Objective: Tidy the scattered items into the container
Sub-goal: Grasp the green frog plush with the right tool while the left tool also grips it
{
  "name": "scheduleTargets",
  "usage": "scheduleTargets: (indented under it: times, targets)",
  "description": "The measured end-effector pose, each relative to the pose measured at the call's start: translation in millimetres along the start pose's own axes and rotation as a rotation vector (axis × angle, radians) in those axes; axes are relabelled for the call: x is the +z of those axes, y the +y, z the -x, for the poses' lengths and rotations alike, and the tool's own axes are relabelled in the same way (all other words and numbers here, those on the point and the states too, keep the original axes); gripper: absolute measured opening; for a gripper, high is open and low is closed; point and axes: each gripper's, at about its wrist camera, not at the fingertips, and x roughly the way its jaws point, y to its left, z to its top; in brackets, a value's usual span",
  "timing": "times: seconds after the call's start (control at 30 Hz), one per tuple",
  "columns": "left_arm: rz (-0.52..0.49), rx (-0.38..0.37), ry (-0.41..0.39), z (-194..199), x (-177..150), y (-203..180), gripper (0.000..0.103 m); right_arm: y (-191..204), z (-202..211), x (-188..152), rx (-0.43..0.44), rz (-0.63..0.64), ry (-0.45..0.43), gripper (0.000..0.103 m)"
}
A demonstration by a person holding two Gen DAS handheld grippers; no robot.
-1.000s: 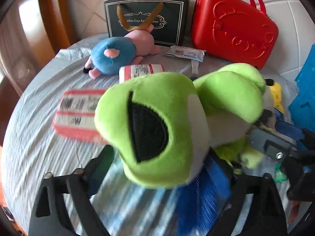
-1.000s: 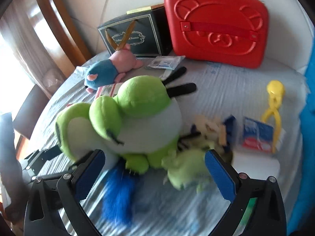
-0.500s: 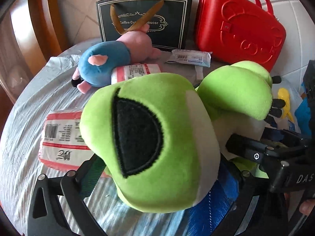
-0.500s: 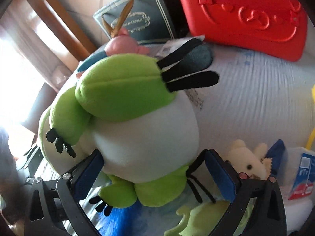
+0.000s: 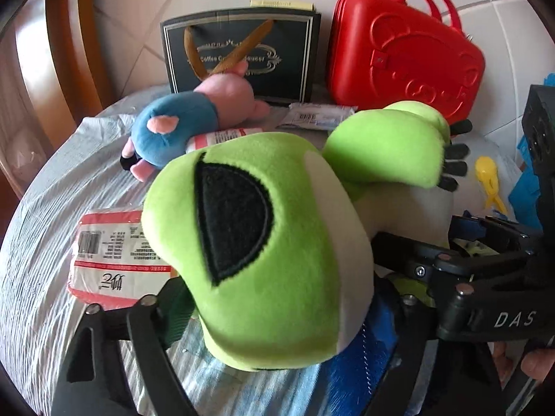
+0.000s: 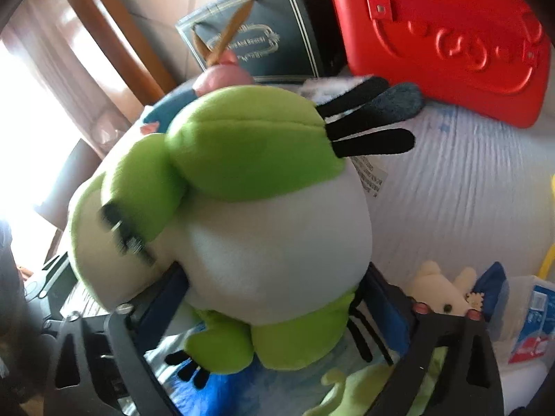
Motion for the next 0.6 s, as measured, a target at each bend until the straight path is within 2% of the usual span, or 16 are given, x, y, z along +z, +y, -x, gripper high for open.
scheduleTargets:
  times: [0.17, 0.33, 0.47, 0.6]
  targets:
    - [-0.021, 0.010, -0.059, 31, 1, -5, 0.080, 11, 24, -1, 0.004, 0.015, -0.032, 0.087]
    - [-0.033, -0.006, -0.137, 82, 3, -9, 0.080, 27, 69, -5, 0.008, 0.019, -0.112, 0.087]
    - [-0.052, -0.033, -0.217, 134, 8, -15, 0.081, 47, 115, -6, -0.010, 0.035, -0.186, 0.086]
    - [-0.092, -0.085, -0.310, 191, 17, -25, 0.081, 69, 178, -7, -0.047, 0.036, -0.288, 0.086]
